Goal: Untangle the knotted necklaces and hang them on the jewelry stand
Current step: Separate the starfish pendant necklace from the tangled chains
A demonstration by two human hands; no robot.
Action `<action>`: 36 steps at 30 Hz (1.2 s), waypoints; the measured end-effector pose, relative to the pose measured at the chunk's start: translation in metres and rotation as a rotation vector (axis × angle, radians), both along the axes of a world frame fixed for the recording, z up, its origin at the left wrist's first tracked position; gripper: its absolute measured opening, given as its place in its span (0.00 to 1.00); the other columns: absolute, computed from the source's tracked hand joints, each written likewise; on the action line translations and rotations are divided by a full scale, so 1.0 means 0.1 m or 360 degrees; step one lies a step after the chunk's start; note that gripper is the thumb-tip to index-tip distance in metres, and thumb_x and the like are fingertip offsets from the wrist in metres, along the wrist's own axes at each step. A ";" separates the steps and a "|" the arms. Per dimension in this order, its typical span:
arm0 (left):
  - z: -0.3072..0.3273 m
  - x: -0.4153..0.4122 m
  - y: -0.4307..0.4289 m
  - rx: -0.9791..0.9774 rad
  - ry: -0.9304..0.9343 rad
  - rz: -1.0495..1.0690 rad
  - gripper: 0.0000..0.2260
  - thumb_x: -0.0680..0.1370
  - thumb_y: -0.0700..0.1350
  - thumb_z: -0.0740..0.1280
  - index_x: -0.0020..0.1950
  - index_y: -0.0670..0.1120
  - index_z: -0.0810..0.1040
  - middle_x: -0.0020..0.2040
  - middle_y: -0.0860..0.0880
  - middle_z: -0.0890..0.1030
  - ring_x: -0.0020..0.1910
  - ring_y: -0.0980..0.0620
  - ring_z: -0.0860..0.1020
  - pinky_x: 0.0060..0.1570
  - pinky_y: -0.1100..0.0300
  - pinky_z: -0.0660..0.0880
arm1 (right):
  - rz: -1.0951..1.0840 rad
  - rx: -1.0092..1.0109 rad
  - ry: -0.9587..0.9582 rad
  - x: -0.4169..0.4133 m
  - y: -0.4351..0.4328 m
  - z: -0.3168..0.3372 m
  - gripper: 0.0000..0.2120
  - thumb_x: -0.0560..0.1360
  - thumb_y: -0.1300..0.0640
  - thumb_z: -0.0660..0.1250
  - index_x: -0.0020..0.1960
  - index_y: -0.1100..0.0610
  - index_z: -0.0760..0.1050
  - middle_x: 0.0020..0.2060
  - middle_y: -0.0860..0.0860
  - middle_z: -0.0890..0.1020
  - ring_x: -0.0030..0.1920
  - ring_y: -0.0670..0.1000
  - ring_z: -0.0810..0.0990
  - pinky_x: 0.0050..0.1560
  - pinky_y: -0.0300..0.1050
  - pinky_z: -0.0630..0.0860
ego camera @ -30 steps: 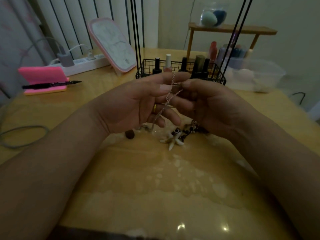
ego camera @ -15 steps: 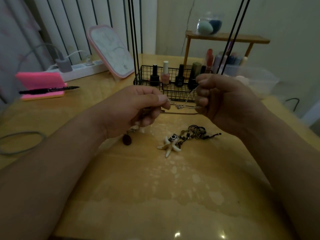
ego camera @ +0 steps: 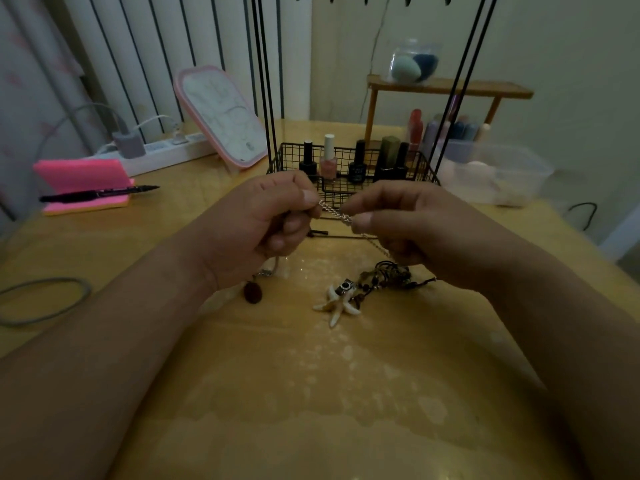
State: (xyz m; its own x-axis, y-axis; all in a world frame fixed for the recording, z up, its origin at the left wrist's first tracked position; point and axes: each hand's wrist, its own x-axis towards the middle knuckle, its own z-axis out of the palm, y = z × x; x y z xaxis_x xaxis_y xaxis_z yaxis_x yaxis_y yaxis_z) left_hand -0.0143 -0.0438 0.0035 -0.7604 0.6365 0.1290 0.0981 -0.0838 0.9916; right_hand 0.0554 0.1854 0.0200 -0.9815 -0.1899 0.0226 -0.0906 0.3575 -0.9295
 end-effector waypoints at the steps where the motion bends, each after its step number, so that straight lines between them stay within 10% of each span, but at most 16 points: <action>1: 0.00 0.00 0.00 0.0016 -0.0002 0.0018 0.04 0.77 0.43 0.64 0.44 0.44 0.75 0.31 0.49 0.67 0.27 0.53 0.62 0.30 0.56 0.55 | 0.0039 0.0065 0.0030 0.02 -0.02 0.00 0.07 0.78 0.58 0.72 0.55 0.51 0.83 0.37 0.48 0.78 0.31 0.45 0.71 0.30 0.38 0.69; 7: -0.02 0.00 0.01 -0.0098 0.0139 0.0168 0.06 0.81 0.42 0.64 0.45 0.44 0.77 0.31 0.48 0.70 0.28 0.51 0.68 0.30 0.58 0.62 | 0.0038 0.0263 0.0207 0.03 -0.07 -0.01 0.04 0.80 0.54 0.69 0.51 0.51 0.83 0.40 0.47 0.84 0.34 0.37 0.78 0.35 0.28 0.72; 13: -0.03 0.10 0.05 -0.0414 0.0388 0.0096 0.07 0.81 0.45 0.70 0.58 0.48 0.81 0.42 0.48 0.83 0.36 0.49 0.78 0.35 0.57 0.75 | -0.0003 0.0431 0.0218 0.01 -0.08 -0.06 0.07 0.81 0.48 0.68 0.50 0.47 0.84 0.46 0.48 0.86 0.50 0.48 0.83 0.55 0.52 0.79; 19: -0.01 0.13 0.06 -0.0445 0.0382 0.0028 0.03 0.81 0.44 0.70 0.52 0.45 0.81 0.32 0.50 0.73 0.29 0.55 0.67 0.29 0.62 0.65 | -0.0027 0.0324 0.0191 0.02 -0.07 -0.03 0.14 0.81 0.47 0.66 0.43 0.55 0.80 0.35 0.44 0.82 0.38 0.42 0.79 0.45 0.39 0.75; 25: 0.01 0.13 0.02 -0.0408 0.0177 -0.0146 0.11 0.78 0.53 0.69 0.49 0.46 0.84 0.29 0.47 0.68 0.27 0.49 0.61 0.29 0.56 0.58 | -0.0119 0.0057 0.0132 -0.02 -0.10 -0.09 0.11 0.80 0.49 0.69 0.47 0.58 0.79 0.35 0.48 0.80 0.38 0.49 0.81 0.50 0.48 0.83; 31: -0.02 0.05 0.03 -0.0049 -0.0094 -0.0138 0.07 0.80 0.48 0.70 0.44 0.50 0.86 0.41 0.49 0.78 0.40 0.53 0.75 0.42 0.58 0.73 | -0.0473 0.0331 0.0341 -0.03 -0.28 -0.24 0.04 0.81 0.45 0.68 0.54 0.44 0.78 0.45 0.46 0.83 0.45 0.43 0.81 0.49 0.46 0.80; 36: -0.03 0.02 0.05 0.0123 -0.0317 -0.0092 0.06 0.80 0.45 0.68 0.45 0.47 0.83 0.40 0.49 0.76 0.38 0.54 0.74 0.40 0.60 0.73 | -0.0636 0.0119 0.0459 0.01 -0.37 -0.17 0.07 0.84 0.51 0.65 0.50 0.52 0.78 0.41 0.50 0.83 0.43 0.49 0.82 0.45 0.47 0.81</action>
